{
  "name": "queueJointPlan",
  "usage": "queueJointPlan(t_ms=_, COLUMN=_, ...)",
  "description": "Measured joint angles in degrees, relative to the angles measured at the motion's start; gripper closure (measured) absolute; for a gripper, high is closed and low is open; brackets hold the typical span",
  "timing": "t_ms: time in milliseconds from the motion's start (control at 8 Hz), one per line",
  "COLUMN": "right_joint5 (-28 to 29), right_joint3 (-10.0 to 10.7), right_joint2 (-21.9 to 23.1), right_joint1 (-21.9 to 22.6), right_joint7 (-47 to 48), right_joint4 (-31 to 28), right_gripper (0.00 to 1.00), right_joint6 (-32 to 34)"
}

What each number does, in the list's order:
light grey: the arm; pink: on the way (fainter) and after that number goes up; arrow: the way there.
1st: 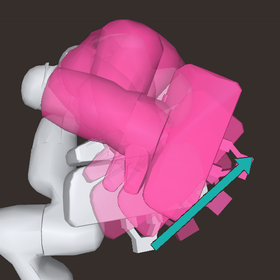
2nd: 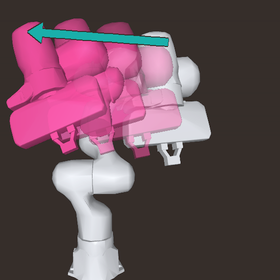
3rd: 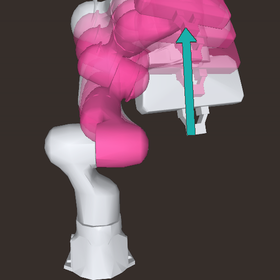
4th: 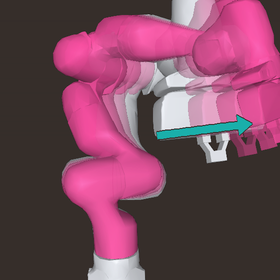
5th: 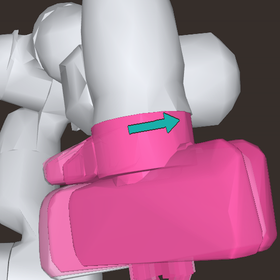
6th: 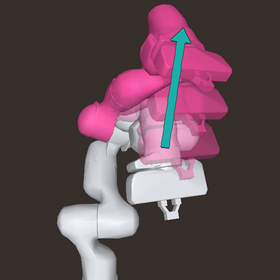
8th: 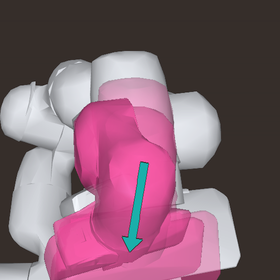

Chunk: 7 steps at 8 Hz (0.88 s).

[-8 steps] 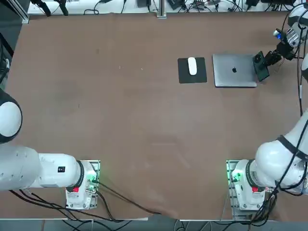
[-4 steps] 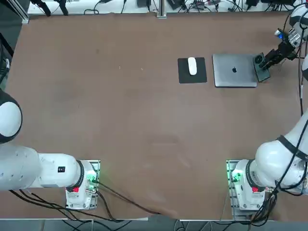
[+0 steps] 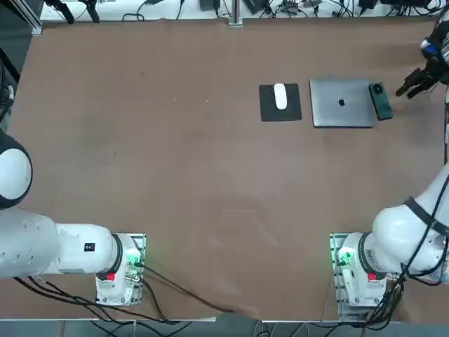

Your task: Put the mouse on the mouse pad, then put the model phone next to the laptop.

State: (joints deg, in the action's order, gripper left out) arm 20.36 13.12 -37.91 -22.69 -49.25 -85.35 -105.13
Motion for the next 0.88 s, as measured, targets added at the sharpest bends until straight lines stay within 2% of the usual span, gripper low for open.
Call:
queueJointPlan(t_ms=250, right_joint5=-6.04, right_joint3=-1.16, right_joint2=6.62, right_joint1=3.29, right_joint7=9.91, right_joint4=1.02, right_gripper=0.0, right_joint6=0.5)
queueJointPlan(t_ms=500, right_joint5=-11.7, right_joint3=-4.51, right_joint2=14.84, right_joint1=9.76, right_joint7=27.23, right_joint4=0.74, right_gripper=0.0, right_joint6=3.91)
queueJointPlan(t_ms=875, right_joint5=-13.08, right_joint3=-5.5, right_joint2=24.37, right_joint1=20.43, right_joint7=44.75, right_joint4=-1.43, right_gripper=0.0, right_joint6=12.87)
